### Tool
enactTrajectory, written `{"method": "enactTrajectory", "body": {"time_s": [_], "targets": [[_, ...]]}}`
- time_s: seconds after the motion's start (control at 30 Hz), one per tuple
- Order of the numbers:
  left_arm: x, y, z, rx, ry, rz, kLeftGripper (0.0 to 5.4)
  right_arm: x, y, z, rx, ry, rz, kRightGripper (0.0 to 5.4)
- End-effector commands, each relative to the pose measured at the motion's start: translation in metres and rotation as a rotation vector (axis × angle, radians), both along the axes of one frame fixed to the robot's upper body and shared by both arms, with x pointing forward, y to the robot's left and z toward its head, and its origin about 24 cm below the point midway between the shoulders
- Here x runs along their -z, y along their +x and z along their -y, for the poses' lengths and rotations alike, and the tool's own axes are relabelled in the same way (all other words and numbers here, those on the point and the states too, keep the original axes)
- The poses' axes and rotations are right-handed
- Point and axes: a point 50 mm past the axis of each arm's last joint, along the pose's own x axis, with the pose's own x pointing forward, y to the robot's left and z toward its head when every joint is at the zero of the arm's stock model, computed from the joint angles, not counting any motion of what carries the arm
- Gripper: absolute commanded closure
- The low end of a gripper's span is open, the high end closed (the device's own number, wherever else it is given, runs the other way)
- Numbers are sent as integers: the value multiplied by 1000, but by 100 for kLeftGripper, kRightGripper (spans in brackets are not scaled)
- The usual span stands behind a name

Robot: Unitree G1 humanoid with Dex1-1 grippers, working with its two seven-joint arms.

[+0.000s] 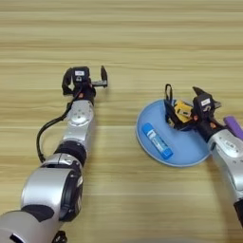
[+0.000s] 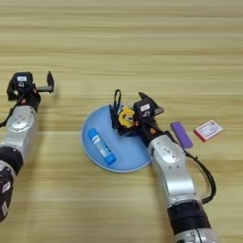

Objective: Move the objects on the table

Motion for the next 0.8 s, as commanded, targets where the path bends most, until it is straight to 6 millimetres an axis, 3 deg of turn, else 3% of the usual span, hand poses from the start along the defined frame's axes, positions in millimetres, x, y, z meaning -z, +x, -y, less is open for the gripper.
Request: {"method": "enactTrajectory", "body": {"time_s": [0.03,0.8], "targets": [[0,-1,0,8,19,5,2,6,-1,-1,-9,-13,-41,0],[0,-1,0,9,18,7,2,27,1,5,27,-87,-174,0]]}}
